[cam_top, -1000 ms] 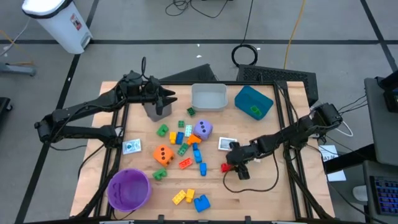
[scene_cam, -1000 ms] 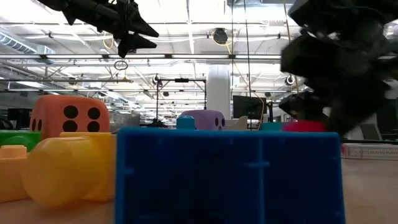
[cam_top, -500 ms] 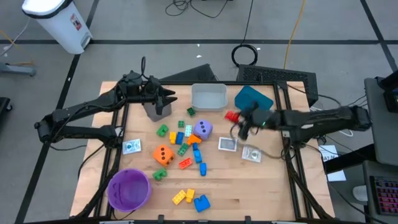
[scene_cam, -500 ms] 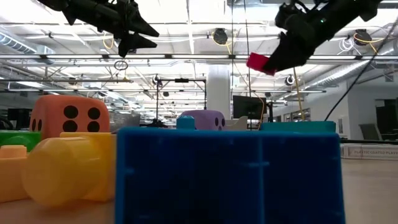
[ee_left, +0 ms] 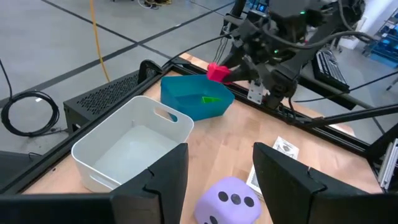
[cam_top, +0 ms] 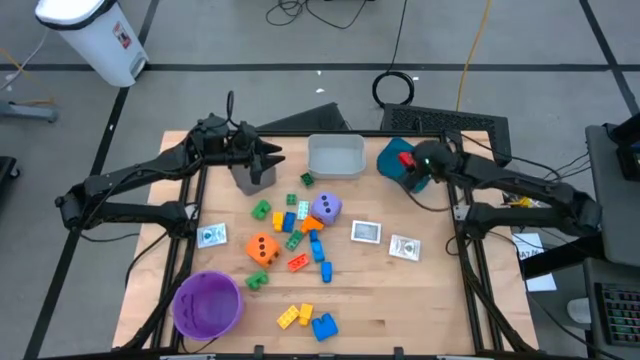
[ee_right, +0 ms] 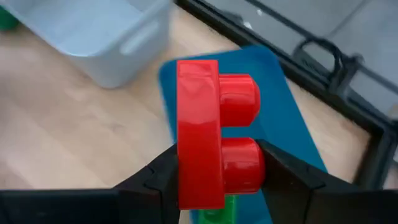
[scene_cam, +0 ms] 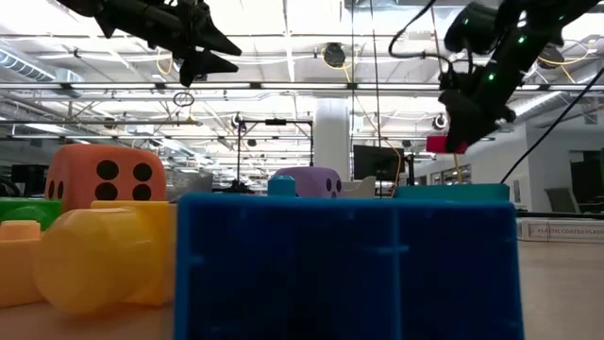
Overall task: Pick & Place Toys
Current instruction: Put the red game piece into the blue bin, then put the black deck of cards into the gray bin
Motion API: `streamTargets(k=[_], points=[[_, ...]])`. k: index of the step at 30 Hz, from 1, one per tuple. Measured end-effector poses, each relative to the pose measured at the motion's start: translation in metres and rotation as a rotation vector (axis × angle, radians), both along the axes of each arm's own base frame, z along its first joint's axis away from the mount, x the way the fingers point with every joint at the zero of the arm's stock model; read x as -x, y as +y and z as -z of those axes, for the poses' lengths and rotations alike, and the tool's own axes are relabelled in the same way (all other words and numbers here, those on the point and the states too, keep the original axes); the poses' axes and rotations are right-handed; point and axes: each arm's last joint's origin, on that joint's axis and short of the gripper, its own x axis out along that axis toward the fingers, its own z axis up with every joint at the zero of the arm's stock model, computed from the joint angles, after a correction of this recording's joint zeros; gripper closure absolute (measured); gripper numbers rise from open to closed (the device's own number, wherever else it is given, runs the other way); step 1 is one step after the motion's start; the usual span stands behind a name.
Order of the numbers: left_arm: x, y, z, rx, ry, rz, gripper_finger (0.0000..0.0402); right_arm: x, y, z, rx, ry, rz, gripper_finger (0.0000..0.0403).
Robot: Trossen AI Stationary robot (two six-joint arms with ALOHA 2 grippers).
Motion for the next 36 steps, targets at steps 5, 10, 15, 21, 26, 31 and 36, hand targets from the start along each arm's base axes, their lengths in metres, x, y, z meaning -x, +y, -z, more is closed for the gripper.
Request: streamTargets(k=[5,10,15,21,26,31,36], points=[[0.000,0.000,0.000,0.001,0.001,0.000,0.0213,0.003,-0.016,0.017,-0.129,0.070,0.072,0.0235],[0.000,0.000,0.000,0.008,0.002,-0.001,0.0213,0.006,-0.027,0.030,-0.184,0.145,0.130,0.0239],[0.000,0.000,0.000,0.008,0.003,-0.001,0.0213,0.011,-0.037,0.037,-0.218,0.173,0.193,0.0239],[0.000,0.000,0.000,0.008,0.003,-0.001,0.0213,0.019,-0.045,0.041,-0.260,0.177,0.285,0.0233],[0.000,0.000,0.000,0.007,0.003,-0.001,0.0213,0.021,-0.048,0.041,-0.267,0.157,0.308,0.0217],[0.000,0.000,0.000,0.002,0.005,0.001,0.0213,0.021,-0.051,0.040,-0.295,0.093,0.282,0.0185],[0.000,0.000,0.000,0.002,0.004,0.001,0.0213,0.017,-0.055,0.034,-0.267,0.000,0.243,0.0154]])
